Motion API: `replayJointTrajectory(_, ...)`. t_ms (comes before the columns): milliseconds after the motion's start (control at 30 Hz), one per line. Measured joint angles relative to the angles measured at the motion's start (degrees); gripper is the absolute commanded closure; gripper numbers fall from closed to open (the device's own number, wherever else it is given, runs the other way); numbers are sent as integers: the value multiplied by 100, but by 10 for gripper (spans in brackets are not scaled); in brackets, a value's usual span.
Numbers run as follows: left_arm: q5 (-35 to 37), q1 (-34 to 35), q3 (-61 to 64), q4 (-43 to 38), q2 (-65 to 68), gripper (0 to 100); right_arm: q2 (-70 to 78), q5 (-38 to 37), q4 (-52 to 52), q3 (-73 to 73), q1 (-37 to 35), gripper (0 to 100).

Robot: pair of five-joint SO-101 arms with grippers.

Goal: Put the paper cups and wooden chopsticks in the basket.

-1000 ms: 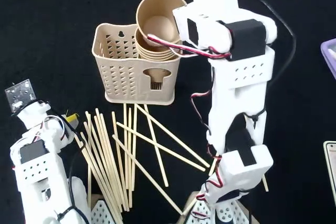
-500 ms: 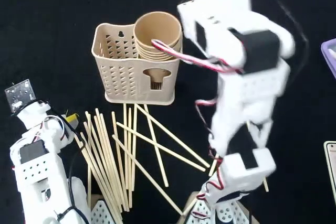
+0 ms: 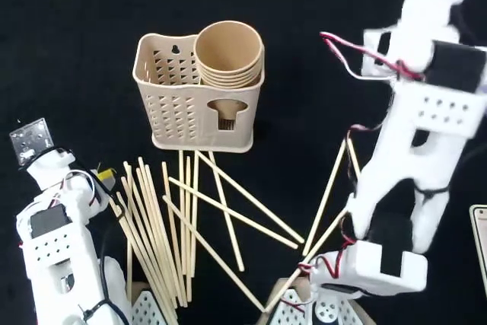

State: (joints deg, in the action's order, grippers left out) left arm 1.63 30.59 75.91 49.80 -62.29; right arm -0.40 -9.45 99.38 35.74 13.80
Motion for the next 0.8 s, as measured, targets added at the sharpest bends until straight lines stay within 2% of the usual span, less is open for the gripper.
replayJointTrajectory(133, 0, 0, 0, 0, 0, 708, 9, -615, -316, -1749, 343, 821)
replayJointTrajectory(433, 0, 0, 0, 0, 0, 708, 9, -1705, -2268, -5451, 1143, 821)
replayJointTrajectory(600, 0, 0, 0, 0, 0, 708, 9, -1811, -3332, -6593, 1380, 822)
replayJointTrajectory(800, 0, 0, 0, 0, 0, 708, 9, -2163, -3974, -7358, 1371, 825)
